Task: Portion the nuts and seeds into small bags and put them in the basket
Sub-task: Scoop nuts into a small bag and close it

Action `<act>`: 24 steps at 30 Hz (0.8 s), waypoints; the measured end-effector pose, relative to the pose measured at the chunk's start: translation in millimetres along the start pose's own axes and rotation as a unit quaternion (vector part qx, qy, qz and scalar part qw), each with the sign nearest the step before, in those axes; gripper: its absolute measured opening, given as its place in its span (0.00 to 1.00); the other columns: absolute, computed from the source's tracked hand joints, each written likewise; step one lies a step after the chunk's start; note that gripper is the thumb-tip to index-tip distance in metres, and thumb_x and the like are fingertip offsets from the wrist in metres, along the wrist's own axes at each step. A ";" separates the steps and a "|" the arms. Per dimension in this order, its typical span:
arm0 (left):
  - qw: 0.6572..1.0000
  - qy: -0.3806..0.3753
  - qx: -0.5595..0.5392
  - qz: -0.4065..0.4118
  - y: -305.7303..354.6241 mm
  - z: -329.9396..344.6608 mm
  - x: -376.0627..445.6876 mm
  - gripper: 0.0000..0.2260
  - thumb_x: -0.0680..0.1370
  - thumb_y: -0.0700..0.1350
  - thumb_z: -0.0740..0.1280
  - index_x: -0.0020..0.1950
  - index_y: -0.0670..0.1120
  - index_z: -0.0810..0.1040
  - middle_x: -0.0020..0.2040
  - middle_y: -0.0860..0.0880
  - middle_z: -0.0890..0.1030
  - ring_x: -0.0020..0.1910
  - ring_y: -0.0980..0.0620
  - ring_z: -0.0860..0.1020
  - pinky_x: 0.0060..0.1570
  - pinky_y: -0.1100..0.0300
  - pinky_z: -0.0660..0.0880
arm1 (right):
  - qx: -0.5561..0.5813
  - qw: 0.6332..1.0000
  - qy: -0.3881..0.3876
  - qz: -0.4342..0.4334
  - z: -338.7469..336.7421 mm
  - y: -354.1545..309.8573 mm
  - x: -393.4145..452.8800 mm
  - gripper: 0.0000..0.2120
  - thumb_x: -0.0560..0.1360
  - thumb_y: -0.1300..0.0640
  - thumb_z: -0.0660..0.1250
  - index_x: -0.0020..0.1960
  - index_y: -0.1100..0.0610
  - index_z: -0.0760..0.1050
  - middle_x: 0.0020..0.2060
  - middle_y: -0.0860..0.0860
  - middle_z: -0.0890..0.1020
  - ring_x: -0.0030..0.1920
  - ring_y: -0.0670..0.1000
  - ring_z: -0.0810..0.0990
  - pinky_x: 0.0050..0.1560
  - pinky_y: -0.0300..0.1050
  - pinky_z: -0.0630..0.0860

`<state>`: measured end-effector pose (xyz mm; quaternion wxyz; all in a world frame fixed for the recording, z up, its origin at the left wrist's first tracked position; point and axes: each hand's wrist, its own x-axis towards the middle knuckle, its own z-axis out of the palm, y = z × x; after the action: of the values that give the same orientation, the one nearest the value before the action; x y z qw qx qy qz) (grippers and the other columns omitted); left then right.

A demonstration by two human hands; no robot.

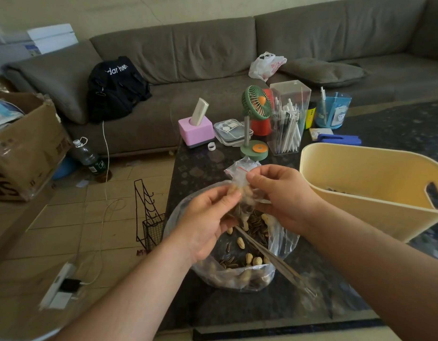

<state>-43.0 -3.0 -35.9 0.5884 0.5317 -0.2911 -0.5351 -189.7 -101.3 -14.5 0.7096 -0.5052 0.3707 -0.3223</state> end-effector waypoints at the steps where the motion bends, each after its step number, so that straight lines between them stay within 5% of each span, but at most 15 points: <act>1: 1.000 0.013 -0.005 0.002 -0.6 0.2 0.6 0.20 0.72 0.47 0.75 0.63 0.46 0.84 0.58 0.44 0.88 0.55 0.48 0.85 0.56 0.49 0.81 | 0.016 1.000 0.001 0.007 -0.3 1.0 0.4 0.03 0.81 0.60 0.70 0.50 0.60 0.80 0.36 0.54 0.84 0.35 0.49 0.83 0.39 0.43 0.81; 4: 0.997 0.059 -0.044 0.010 0.7 -1.1 4.0 0.18 0.73 0.44 0.76 0.63 0.45 0.83 0.54 0.43 0.89 0.52 0.47 0.86 0.52 0.51 0.82 | 0.039 0.999 -0.005 0.026 -2.4 4.2 1.4 0.06 0.82 0.64 0.69 0.58 0.62 0.79 0.42 0.57 0.85 0.39 0.51 0.85 0.41 0.44 0.83; 9: 0.997 0.079 0.019 0.012 0.0 -7.7 8.8 0.02 0.81 0.41 0.73 0.52 0.46 0.84 0.48 0.44 0.89 0.50 0.46 0.87 0.50 0.50 0.83 | -0.029 0.990 -0.118 0.068 -3.8 7.6 -1.9 0.10 0.80 0.61 0.71 0.61 0.56 0.81 0.48 0.55 0.86 0.48 0.52 0.86 0.52 0.50 0.82; 16: 0.994 0.065 -0.083 0.020 2.6 -12.7 7.8 0.24 0.71 0.40 0.78 0.67 0.46 0.78 0.54 0.44 0.89 0.49 0.49 0.88 0.45 0.58 0.83 | 0.016 0.994 -0.077 0.077 1.7 8.8 -1.3 0.10 0.78 0.65 0.73 0.56 0.59 0.76 0.44 0.58 0.86 0.44 0.55 0.87 0.42 0.49 0.84; 21: 0.995 0.074 -0.037 0.064 2.9 -14.7 9.9 0.21 0.71 0.43 0.77 0.63 0.44 0.82 0.54 0.43 0.88 0.52 0.48 0.87 0.49 0.55 0.83 | -0.071 0.990 -0.108 0.065 1.8 9.8 -5.4 0.17 0.78 0.61 0.74 0.65 0.59 0.77 0.53 0.59 0.87 0.55 0.61 0.87 0.62 0.65 0.81; 24: 0.995 0.068 -0.051 0.059 2.7 -12.3 9.7 0.21 0.71 0.47 0.76 0.63 0.45 0.82 0.52 0.44 0.88 0.50 0.49 0.87 0.51 0.52 0.84 | -0.099 0.988 -0.109 0.045 4.2 11.7 -6.5 0.15 0.79 0.61 0.73 0.62 0.66 0.78 0.54 0.64 0.86 0.58 0.65 0.85 0.66 0.67 0.78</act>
<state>-28.4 -8.6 -38.9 0.6634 0.5181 -0.2535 -0.4766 -188.5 -90.6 -23.5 0.7061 -0.5875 0.3437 -0.1952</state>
